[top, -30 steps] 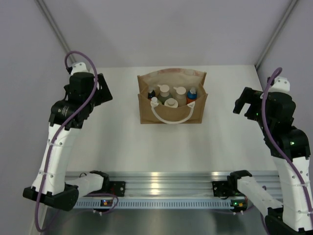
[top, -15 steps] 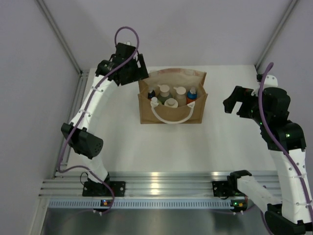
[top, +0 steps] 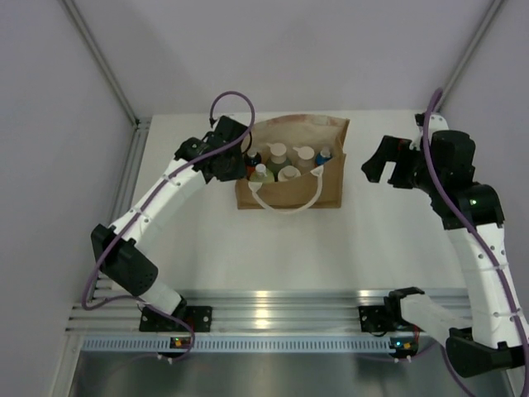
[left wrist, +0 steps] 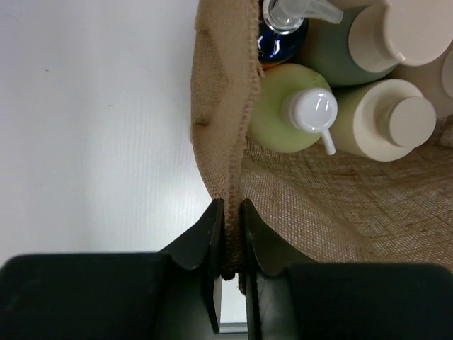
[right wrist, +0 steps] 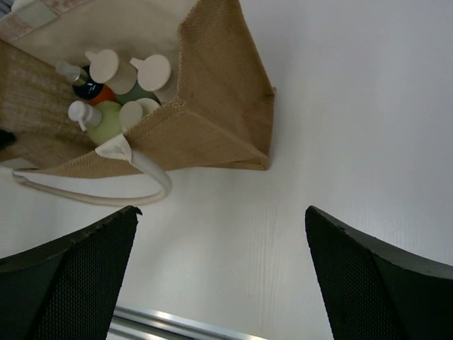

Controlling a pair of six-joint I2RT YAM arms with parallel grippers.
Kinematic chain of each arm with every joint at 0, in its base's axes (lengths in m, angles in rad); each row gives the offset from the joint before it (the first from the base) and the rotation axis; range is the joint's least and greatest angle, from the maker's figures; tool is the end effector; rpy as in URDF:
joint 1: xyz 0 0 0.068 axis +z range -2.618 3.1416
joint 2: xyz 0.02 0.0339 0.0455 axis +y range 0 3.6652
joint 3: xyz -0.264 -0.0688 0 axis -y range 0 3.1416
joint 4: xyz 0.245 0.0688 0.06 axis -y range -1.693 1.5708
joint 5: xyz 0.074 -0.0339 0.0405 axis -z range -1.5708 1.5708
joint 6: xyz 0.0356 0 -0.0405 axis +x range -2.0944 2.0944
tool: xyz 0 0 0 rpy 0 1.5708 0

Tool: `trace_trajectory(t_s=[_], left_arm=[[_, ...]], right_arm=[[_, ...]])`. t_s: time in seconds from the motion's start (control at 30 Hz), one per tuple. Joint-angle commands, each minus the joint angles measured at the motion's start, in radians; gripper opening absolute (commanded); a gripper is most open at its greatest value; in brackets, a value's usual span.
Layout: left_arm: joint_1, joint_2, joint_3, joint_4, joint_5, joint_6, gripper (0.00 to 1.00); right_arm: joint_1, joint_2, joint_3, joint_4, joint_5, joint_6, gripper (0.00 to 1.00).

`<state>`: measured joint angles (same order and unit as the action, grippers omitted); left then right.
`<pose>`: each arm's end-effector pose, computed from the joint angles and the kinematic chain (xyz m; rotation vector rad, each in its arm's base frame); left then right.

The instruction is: Take the personal care products out of the canvas bag

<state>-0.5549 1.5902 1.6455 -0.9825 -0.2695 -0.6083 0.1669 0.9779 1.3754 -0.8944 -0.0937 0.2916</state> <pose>0.2867 -0.1666 0.3643 -0.1766 2.4527 -0.1716 0.1684 0.0318 0.4304 0.0719 2.0859 0.3775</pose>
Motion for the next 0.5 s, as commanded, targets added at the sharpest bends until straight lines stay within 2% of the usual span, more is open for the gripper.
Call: trace_trajectory(t_s=[0.0,0.07,0.27,0.37,0.47], left_arm=[[-0.019,-0.049,-0.073,-0.021,-0.062,-0.024,0.12],[-0.034,-0.045,-0.108,-0.018,-0.079,-0.037,0.0],[-0.1,-0.061,-0.194,0.039,-0.073,-0.08,0.0],[-0.114,-0.061,-0.226,0.067,-0.025,-0.108,0.0],[-0.138,-0.047,-0.249,0.067,-0.037,-0.113,0.0]], right_arm=[[-0.003,0.044,0.054,0.129,-0.136,0.065,0.99],[0.037,0.067,0.072,0.195,-0.176,0.101,1.0],[0.273,0.249,0.267,0.204,-0.052,0.07,0.99],[0.392,0.356,0.319,0.206,0.008,0.047,1.0],[0.479,0.444,0.324,0.207,0.087,0.035,0.99]])
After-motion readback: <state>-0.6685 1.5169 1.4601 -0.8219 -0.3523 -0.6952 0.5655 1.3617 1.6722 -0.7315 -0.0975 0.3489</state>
